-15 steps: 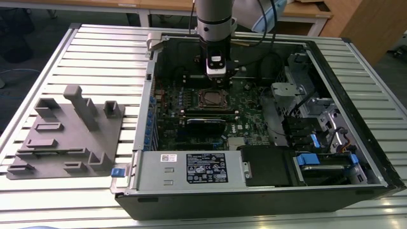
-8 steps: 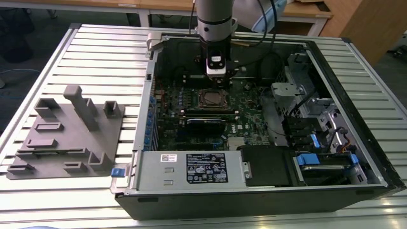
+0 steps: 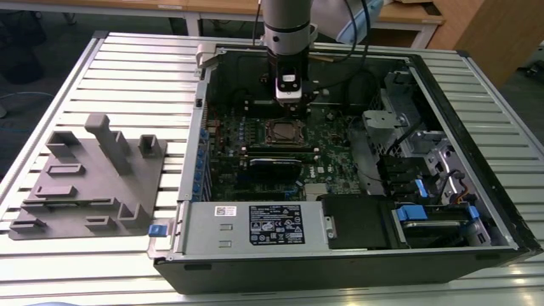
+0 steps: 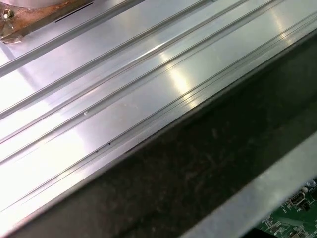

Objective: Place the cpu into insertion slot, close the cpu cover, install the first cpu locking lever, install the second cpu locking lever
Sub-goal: 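Install the first cpu locking lever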

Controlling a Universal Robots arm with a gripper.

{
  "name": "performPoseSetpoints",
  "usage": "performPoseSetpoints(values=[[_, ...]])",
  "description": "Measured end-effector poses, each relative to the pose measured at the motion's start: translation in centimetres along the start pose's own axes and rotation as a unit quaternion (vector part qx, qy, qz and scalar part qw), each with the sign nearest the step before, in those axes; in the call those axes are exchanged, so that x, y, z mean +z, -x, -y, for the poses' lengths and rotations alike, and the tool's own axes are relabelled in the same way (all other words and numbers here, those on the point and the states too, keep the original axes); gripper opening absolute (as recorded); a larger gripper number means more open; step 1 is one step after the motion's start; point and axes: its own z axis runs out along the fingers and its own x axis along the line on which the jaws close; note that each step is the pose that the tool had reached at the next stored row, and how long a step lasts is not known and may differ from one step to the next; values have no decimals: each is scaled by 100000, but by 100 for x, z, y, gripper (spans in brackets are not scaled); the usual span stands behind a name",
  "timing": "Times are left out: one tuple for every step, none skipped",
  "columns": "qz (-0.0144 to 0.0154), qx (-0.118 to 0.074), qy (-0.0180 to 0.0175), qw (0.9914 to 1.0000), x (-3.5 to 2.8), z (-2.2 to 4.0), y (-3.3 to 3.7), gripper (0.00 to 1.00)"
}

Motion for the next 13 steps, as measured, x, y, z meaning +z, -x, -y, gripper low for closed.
performPoseSetpoints(values=[[3, 25, 3, 100000, 1, -2, -1, 11], [10, 51, -13, 100000, 2, -4, -3, 11], [14, 69, -22, 100000, 3, -6, -5, 11], [13, 69, -18, 100000, 3, -6, -5, 11], [13, 70, -19, 100000, 3, -6, -5, 11], [12, 68, -20, 100000, 4, -6, -5, 11], [14, 72, -2, 100000, 11, -6, -6, 11], [14, 76, -5, 100000, 20, -5, -7, 11], [14, 76, -9, 100000, 29, -4, -8, 11], [17, 81, -10, 100000, 35, -3, -9, 11], [17, 81, -19, 100000, 36, -3, -9, 11], [18, 78, -23, 100000, 36, -2, -9, 11], [18, 82, -12, 100000, 37, -3, -9, 11]])
